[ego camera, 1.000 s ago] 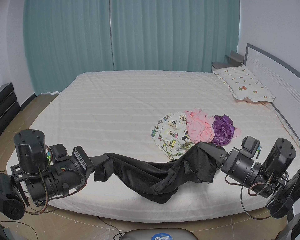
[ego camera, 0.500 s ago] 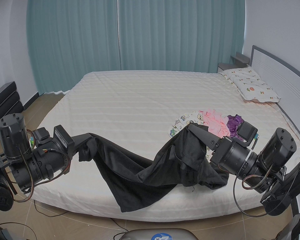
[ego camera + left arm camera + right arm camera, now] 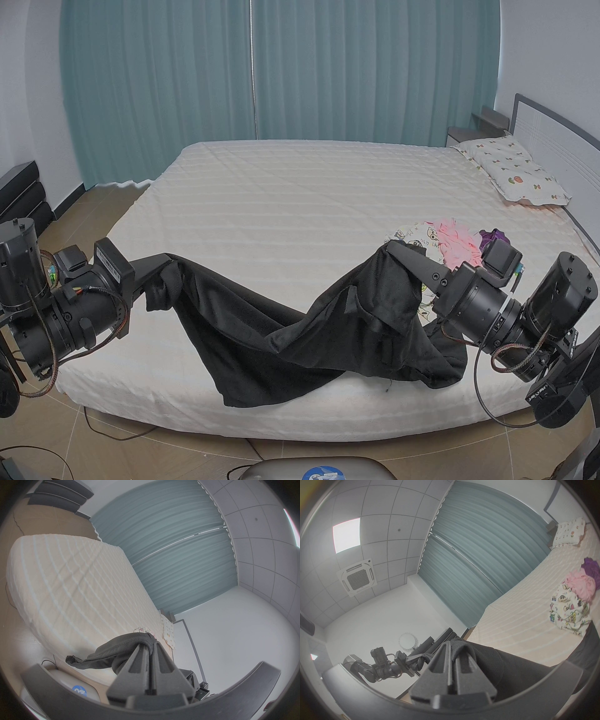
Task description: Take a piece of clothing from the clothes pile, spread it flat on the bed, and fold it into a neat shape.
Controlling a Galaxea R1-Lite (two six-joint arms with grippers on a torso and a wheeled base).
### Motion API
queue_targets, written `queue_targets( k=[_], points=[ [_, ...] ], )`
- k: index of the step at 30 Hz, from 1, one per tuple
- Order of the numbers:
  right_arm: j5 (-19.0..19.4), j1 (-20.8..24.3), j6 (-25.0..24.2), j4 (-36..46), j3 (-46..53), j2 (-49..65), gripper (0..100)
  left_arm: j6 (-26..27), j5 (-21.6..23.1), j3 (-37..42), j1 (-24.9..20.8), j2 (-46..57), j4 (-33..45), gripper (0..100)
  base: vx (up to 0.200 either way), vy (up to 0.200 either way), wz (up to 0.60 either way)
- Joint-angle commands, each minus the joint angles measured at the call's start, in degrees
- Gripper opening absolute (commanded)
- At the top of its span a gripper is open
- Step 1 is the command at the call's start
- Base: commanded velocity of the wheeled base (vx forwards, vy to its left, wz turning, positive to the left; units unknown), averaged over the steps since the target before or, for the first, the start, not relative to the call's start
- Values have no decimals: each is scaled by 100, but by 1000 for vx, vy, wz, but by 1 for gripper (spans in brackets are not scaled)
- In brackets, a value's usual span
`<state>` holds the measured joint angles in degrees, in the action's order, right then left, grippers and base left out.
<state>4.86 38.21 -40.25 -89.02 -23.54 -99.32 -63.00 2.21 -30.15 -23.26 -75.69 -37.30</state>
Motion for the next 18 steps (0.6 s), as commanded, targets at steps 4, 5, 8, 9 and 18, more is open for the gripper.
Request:
queue_targets(
  k=[4, 5, 8, 9, 18],
  points=[
    [6, -76, -44, -81, 42, -193, 0, -2, 25, 26, 14, -42, 4, 0, 0, 200, 0],
    [6, -76, -44, -81, 60, -228, 0, -10, 34, 35, 6, -42, 4, 0, 0, 200, 0],
    [6, -68, -53, -81, 69, -272, 0, -19, 43, 70, -47, -121, 13, 0, 0, 200, 0],
    [6, -68, -53, -81, 69, -272, 0, -19, 43, 70, -56, -139, 21, 0, 0, 200, 0],
    [15, -76, -185, -72, 596, 483, 0, -19, 210, 62, -399, -121, 417, 0, 0, 22, 0]
  ],
)
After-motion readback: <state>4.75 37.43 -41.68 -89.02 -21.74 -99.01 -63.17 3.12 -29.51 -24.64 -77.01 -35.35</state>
